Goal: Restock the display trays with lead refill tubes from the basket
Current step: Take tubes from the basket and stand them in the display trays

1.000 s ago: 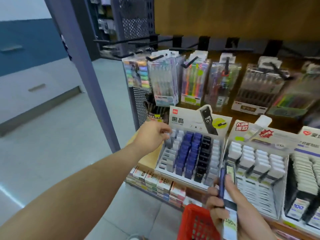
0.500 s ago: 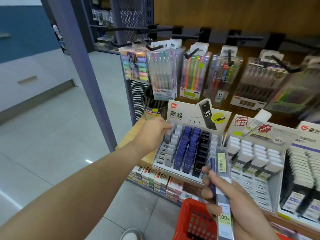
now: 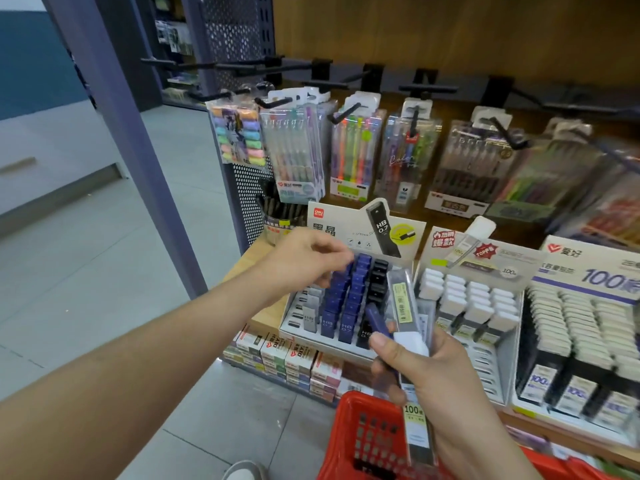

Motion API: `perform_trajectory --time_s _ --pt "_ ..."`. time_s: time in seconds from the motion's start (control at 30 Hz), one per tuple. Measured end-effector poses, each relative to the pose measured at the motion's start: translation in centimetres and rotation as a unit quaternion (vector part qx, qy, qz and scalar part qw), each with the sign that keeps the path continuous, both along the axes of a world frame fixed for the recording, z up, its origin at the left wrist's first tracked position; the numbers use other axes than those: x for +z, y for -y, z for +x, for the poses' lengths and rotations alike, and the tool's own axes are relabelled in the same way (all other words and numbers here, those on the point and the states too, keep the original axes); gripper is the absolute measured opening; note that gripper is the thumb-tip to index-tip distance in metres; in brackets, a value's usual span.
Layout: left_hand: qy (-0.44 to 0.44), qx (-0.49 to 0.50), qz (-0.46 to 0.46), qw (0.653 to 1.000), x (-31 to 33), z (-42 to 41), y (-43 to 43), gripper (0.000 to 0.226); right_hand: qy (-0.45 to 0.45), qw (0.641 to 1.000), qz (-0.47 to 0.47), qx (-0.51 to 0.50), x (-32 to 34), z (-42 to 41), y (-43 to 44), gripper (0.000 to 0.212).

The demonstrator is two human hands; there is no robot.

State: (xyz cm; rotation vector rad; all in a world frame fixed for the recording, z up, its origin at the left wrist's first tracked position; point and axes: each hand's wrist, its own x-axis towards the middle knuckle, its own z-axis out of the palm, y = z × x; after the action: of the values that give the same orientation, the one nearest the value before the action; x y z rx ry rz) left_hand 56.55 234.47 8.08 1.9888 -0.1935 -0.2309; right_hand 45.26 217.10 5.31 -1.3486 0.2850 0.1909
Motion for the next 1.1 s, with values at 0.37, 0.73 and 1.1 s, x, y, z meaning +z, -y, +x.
perform_trajectory --time_s 0.37,0.73,1.1 --pt "-0.083 -0.075 -0.107 0.988 2.3 -3.2 3.5 0.005 -0.072 0.985 0.159 -0.011 1.5 -0.7 2.7 0.039" --pt "-0.023 -0.265 0.036 0.963 3.5 -7.7 12.9 0.058 0.0 0.988 0.112 -0.103 3.5 -3.6 10.5 0.026" --pt "0.006 -0.133 -0.082 0.988 3.5 -10.7 26.5 0.026 -0.006 0.989 0.123 -0.086 1.8 -8.1 22.2 0.026"
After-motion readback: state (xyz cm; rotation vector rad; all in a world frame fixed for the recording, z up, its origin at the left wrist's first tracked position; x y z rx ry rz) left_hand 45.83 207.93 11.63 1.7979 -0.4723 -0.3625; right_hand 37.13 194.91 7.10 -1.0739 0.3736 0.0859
